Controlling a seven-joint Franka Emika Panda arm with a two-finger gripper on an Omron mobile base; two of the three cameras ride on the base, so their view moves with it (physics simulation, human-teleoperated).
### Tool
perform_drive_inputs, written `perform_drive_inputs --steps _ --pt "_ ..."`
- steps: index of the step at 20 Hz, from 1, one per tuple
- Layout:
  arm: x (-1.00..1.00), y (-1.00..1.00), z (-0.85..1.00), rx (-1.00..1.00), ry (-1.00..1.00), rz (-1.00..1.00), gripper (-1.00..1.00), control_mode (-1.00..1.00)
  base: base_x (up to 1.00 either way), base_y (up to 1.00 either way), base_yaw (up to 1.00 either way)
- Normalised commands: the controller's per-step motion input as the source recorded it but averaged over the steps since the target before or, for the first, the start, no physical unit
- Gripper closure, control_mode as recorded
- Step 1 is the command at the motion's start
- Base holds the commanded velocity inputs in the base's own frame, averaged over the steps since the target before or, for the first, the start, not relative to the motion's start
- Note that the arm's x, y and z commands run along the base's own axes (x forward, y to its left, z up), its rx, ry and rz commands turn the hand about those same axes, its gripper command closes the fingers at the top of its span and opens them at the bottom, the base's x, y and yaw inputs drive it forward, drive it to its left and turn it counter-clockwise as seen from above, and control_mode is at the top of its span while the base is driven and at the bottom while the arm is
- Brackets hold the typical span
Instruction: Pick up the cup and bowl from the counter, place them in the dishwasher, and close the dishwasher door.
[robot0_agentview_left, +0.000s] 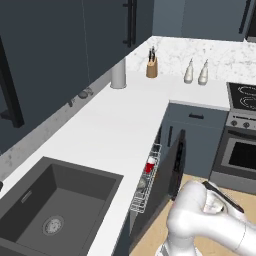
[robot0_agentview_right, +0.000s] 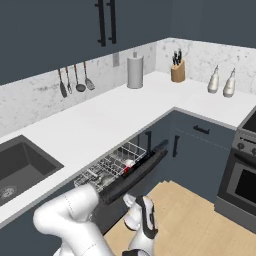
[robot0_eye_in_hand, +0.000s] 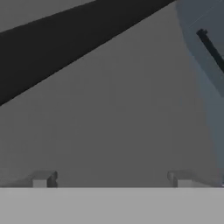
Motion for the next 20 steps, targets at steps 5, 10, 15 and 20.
perform_drive_inputs --steps 5,10,15,20 --pt "0.51 1.0 -0.14 0.59 -0.01 0.26 -1.0 -1.0 0.0 0.0 0.0" --pt "0.71 1.0 -0.26 0.42 -0.08 0.35 -1.0 -1.0 0.0 0.0 0.0" --pt "0.56 1.0 -0.48 0.29 -0.13 0.39 -1.0 -1.0 0.0 0.0 0.0" --pt "0.34 0.8 -0.45 0.23 -0.24 0.37 -1.0 -1.0 0.0 0.0 0.0"
